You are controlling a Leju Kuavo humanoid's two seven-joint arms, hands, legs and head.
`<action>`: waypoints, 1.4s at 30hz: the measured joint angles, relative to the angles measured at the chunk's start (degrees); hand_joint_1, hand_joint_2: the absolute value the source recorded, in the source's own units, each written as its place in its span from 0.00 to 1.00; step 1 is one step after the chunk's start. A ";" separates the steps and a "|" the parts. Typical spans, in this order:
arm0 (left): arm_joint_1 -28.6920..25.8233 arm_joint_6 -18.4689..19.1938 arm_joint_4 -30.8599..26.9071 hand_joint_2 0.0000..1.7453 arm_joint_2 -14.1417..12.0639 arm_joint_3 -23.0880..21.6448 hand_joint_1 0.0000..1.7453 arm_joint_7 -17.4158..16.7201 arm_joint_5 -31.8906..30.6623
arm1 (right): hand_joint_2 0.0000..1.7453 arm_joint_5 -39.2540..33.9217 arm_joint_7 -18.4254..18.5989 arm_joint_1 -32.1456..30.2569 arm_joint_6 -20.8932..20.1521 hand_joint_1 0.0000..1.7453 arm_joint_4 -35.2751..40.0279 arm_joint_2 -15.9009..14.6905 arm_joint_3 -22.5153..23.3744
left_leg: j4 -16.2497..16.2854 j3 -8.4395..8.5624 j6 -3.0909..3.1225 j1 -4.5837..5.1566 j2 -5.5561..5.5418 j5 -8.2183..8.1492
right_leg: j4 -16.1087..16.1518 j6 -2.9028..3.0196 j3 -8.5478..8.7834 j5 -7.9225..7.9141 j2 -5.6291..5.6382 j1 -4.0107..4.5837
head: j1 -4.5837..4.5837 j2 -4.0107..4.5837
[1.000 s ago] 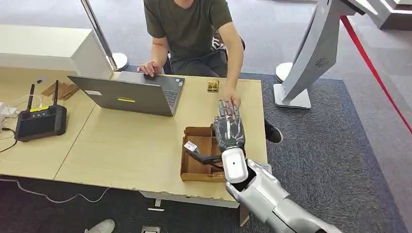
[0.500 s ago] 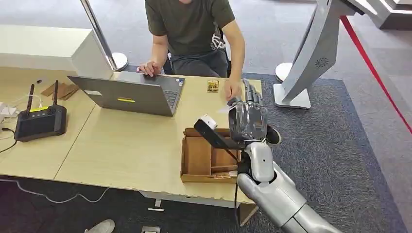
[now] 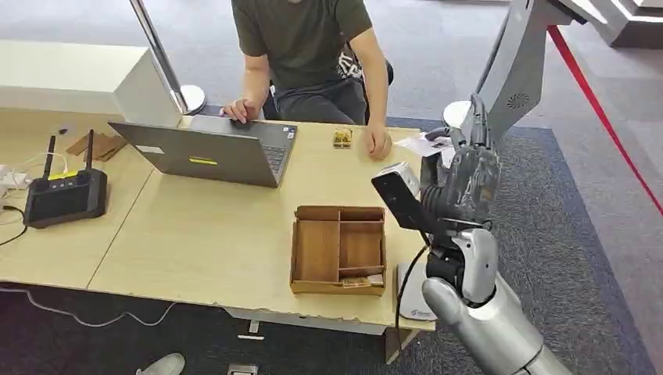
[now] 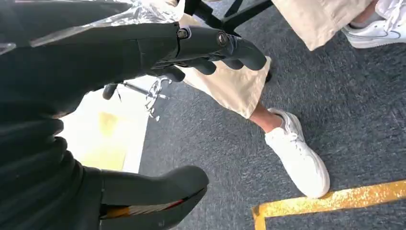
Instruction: Pass the card to the sensor for recognition and then transmit it.
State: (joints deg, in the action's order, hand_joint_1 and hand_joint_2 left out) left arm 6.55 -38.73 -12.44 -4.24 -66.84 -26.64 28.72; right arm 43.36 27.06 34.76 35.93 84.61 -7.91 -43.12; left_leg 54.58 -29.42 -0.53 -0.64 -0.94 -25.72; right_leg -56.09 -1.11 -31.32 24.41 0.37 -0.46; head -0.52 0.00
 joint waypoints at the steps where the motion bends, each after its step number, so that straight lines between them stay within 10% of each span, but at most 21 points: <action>1: 0.00 0.00 0.00 1.00 0.00 0.00 0.00 0.02 0.00 | 1.00 0.00 0.00 -0.13 0.00 1.00 0.49 -0.15 0.20 | 0.00 0.00 0.00 0.00 0.00 0.00 | 0.00 0.00 0.00 0.00 0.00 0.00 | 0.02 0.00; 17: -0.29 -0.35 0.00 1.00 -0.04 0.04 0.00 0.83 0.55 | 1.00 -2.17 -0.99 -4.05 2.69 1.00 6.26 -3.48 1.82 | 0.00 0.00 0.01 0.00 -0.02 -0.01 | 0.02 0.00 0.01 0.01 -0.01 0.00 | 0.02 0.00; 29: -1.30 -1.36 0.00 1.00 0.00 2.53 0.00 -1.94 4.20 | 1.00 -23.69 -20.13 -24.52 3.45 1.00 6.71 -4.94 9.62 | 0.00 -0.05 0.02 0.00 -0.01 -0.13 | 0.05 -0.02 0.00 0.07 -0.02 -0.01 | 0.00 0.00; 36: -1.40 -1.31 -0.04 1.00 0.00 4.24 0.00 -2.14 4.83 | 1.00 -26.53 -17.26 -27.34 3.34 1.00 6.41 -5.97 10.51 | 0.00 -0.03 0.02 0.00 -0.02 -0.12 | 0.05 -0.01 0.02 0.07 -0.02 0.00 | 0.00 0.00; 42: -1.37 0.24 -0.13 1.00 -0.09 4.98 0.00 -2.58 5.86 | 1.00 -19.02 -5.36 -25.85 -3.80 1.00 4.99 -7.74 7.78 | 0.00 -0.01 0.02 0.00 -0.03 -0.11 | 0.04 0.00 0.04 0.06 -0.02 0.00 | 0.00 0.00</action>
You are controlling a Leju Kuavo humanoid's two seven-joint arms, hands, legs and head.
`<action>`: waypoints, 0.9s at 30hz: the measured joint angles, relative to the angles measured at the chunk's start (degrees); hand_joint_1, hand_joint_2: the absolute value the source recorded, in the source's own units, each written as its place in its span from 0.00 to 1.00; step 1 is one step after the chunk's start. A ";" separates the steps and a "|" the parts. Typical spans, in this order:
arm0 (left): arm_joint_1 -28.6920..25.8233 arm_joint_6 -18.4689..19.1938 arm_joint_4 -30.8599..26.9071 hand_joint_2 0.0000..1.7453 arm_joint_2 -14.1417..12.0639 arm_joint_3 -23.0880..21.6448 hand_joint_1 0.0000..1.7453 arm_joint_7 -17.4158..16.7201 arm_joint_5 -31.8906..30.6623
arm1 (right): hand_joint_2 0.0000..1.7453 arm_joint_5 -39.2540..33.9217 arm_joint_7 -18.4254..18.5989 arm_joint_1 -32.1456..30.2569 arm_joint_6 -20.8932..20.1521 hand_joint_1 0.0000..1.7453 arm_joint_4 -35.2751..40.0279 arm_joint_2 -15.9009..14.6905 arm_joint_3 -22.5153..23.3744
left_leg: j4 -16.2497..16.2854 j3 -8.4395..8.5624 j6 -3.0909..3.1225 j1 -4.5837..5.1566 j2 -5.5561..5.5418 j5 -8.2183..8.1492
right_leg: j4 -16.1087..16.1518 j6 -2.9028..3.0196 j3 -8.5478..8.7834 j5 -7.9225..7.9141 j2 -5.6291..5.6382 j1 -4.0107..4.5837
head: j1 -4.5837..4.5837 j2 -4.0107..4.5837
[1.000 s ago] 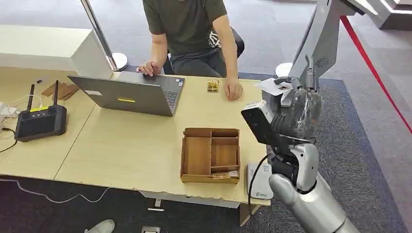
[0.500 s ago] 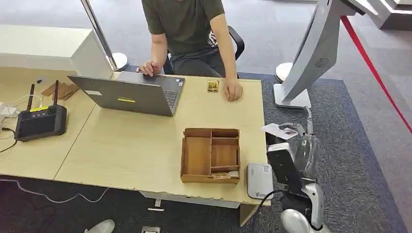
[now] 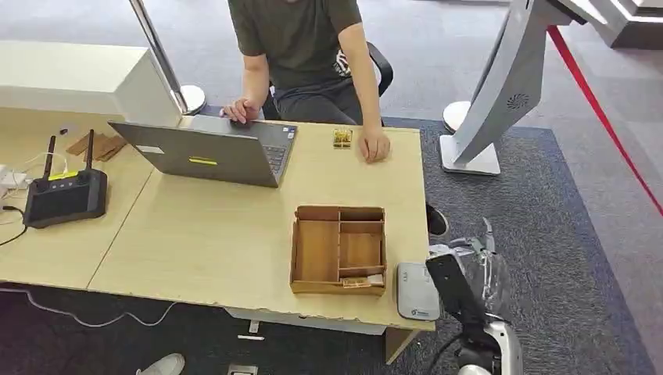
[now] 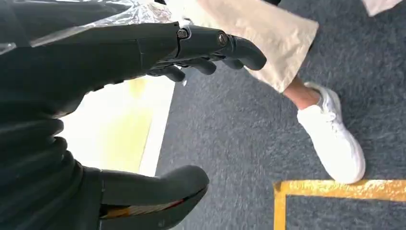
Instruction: Pass the card to the sensor for recognition and then transmit it.
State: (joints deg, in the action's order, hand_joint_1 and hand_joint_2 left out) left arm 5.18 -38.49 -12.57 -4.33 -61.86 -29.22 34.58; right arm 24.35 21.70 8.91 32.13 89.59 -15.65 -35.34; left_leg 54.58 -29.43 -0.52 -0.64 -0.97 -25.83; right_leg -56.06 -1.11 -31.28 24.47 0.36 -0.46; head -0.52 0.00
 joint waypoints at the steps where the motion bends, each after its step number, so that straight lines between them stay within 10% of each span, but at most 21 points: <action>1: -0.02 0.09 -0.02 1.00 -0.02 0.04 0.00 -0.06 0.18 | 1.00 0.18 0.48 0.18 -0.57 1.00 -0.26 -0.15 -0.42 | 0.00 0.00 0.00 0.00 0.00 0.00 | 0.00 0.00 0.00 0.00 0.00 0.00 | 0.00 0.00; 27: -0.03 0.63 -0.37 1.00 -0.39 1.27 0.00 -0.68 1.95 | 1.00 -1.22 1.79 2.88 -11.48 1.00 -5.20 -2.21 -7.43 | 0.00 -0.02 0.00 0.00 -0.01 0.00 | -0.01 0.00 -0.01 0.01 0.00 0.00 | 0.00 0.00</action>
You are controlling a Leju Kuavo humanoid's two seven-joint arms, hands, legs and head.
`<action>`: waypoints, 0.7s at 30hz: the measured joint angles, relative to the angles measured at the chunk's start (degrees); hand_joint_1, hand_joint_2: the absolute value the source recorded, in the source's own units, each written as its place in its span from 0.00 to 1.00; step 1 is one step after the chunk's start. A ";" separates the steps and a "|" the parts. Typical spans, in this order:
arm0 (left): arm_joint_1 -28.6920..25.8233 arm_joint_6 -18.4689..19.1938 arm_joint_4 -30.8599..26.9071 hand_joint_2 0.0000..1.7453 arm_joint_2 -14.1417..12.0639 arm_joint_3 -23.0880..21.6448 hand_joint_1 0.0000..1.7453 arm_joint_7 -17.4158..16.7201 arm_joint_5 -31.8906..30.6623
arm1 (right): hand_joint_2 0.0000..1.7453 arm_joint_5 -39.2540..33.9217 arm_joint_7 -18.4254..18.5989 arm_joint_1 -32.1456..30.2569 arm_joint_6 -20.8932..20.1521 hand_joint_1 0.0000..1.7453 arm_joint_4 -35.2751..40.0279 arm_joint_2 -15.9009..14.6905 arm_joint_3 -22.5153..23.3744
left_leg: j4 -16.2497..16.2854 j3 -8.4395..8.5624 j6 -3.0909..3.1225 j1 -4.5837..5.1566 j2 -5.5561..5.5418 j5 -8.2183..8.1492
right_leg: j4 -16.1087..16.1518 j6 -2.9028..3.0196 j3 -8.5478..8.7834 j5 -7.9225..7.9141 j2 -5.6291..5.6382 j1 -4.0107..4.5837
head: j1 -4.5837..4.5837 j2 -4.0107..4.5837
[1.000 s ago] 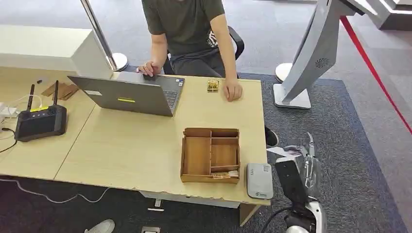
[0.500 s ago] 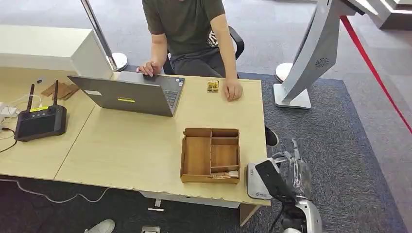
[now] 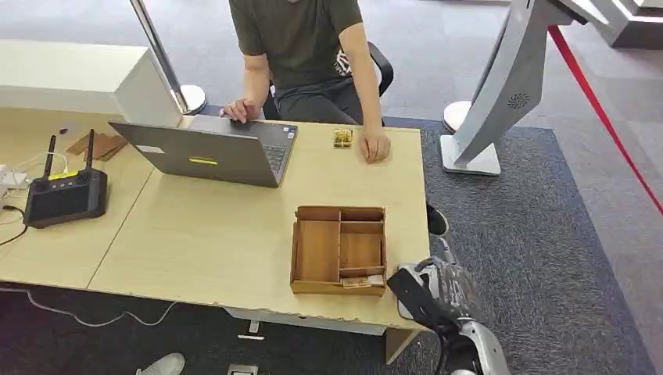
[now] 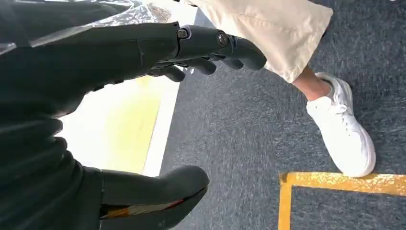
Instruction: Pass the card to the sensor for recognition and then transmit it.
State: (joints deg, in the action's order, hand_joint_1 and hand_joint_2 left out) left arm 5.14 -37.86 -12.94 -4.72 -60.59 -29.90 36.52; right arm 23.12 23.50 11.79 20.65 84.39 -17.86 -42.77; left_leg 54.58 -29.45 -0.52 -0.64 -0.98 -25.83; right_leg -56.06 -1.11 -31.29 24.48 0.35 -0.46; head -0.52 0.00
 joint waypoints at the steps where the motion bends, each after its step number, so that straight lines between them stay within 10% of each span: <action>1: 0.00 0.00 0.00 1.00 0.00 0.02 0.00 0.00 0.02 | 1.00 0.00 0.00 0.05 0.00 1.00 -0.07 0.00 -0.20 | 0.00 0.00 0.00 0.00 0.00 0.00 | 0.00 0.00 0.00 0.00 0.00 0.00 | 0.00 0.00; 21: 0.00 -0.20 -0.44 1.00 -0.04 0.04 0.00 -0.24 1.36 | 1.00 -0.50 2.23 0.97 -4.20 1.00 -2.21 -0.20 -3.37 | 0.00 0.01 0.00 0.00 0.01 0.00 | 0.00 0.00 0.00 0.00 0.00 0.00 | 0.00 0.00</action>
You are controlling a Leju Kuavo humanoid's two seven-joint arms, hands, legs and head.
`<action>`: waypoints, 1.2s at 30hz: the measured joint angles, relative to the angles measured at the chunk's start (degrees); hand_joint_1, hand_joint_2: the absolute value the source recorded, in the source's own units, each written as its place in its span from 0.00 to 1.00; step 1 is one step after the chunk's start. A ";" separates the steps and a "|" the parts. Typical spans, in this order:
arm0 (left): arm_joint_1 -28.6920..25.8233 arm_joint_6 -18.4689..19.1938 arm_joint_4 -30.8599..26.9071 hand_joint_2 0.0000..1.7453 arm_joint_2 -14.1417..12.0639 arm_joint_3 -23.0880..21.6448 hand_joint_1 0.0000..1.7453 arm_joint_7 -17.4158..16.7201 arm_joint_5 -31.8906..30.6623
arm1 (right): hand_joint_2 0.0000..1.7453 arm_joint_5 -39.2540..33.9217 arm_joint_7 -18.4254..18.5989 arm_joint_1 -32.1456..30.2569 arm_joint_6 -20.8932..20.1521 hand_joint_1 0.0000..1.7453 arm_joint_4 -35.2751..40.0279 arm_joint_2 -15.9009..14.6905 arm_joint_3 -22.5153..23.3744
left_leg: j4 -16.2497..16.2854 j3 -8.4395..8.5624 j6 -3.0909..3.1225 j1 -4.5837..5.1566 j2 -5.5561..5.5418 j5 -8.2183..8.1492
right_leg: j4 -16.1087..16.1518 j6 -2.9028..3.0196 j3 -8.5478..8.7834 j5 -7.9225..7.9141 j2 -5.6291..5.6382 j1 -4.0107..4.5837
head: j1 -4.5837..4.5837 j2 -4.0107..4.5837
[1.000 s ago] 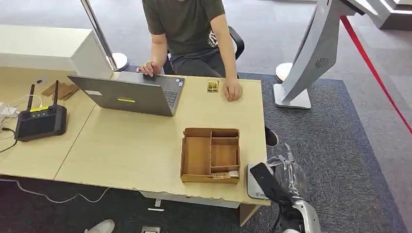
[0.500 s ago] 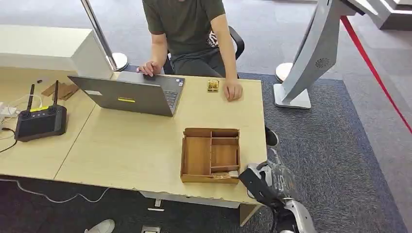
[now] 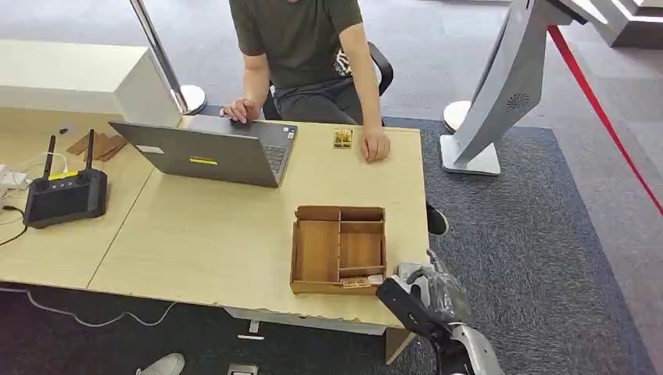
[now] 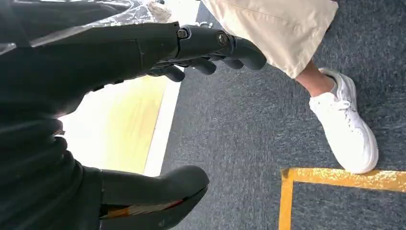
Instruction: Pass the card to the sensor for recognition and then transmit it.
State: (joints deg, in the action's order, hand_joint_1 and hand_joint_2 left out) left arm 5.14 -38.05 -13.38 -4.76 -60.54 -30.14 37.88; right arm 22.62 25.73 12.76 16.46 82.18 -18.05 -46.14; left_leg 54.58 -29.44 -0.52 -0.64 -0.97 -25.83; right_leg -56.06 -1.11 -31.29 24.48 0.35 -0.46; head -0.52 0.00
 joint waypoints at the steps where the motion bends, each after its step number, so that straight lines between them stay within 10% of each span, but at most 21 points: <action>1: 0.00 0.00 0.00 1.00 0.00 0.00 0.00 0.00 0.00 | 1.00 0.00 0.02 0.00 0.00 1.00 -0.09 -0.02 -0.13 | 0.00 0.00 0.00 0.00 0.00 0.00 | 0.00 0.00 0.00 0.00 0.00 0.00 | 0.02 0.00; 36: 0.01 -1.03 -0.15 1.00 0.02 0.00 0.00 0.00 1.03 | 1.00 7.89 5.27 0.66 -3.21 1.00 -1.72 -0.24 -2.03 | 0.00 0.03 0.00 0.00 0.00 0.00 | 0.00 0.00 0.02 0.00 0.00 0.00 | 0.00 0.00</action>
State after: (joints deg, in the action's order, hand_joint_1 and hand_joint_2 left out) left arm 5.15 -39.08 -13.53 -4.74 -60.54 -30.14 38.91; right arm 30.51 30.99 13.42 13.24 80.46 -18.29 -48.17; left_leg 54.58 -29.41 -0.52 -0.64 -0.97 -25.83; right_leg -56.06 -1.11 -31.26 24.48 0.35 -0.46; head -0.52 0.00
